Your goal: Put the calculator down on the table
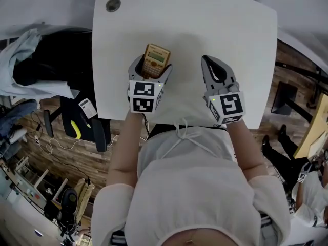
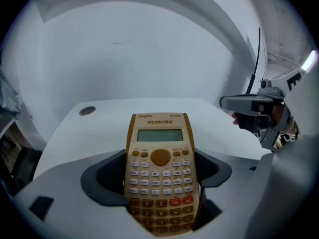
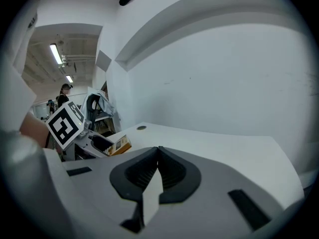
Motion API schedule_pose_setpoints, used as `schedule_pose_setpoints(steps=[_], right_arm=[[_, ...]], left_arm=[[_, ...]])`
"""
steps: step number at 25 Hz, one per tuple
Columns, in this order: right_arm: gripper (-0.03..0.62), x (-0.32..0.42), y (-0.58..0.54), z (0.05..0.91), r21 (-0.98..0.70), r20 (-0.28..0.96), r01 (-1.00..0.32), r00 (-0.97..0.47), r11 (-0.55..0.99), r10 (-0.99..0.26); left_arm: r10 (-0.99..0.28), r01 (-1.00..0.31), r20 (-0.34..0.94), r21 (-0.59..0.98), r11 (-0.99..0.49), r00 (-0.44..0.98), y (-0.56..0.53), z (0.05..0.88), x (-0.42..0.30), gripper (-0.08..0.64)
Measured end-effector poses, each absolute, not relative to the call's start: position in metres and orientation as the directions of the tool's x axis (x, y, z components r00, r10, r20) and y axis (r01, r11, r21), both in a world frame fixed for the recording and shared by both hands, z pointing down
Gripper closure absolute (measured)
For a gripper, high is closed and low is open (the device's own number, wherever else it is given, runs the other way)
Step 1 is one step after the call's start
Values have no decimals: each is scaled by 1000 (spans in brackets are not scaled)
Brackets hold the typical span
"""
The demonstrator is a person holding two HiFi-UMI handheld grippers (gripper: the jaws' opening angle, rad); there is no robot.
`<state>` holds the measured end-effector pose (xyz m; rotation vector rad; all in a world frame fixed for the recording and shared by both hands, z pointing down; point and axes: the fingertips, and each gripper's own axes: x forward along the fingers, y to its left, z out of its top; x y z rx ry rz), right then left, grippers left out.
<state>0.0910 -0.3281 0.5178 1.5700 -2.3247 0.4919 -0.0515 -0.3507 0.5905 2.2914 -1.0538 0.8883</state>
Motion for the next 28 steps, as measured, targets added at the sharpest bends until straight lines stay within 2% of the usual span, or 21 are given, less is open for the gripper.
schedule_pose_setpoints(steps=[9, 28], right_arm=[[589, 93, -331, 530, -127, 443, -931, -361, 341, -821], [589, 98, -322, 525, -119, 439, -935, -352, 335, -827]], left_arm=[[-393, -783, 821, 103, -614, 415, -351, 629, -50, 156], [-431, -796, 811, 71, -601, 397, -354, 631, -50, 158]])
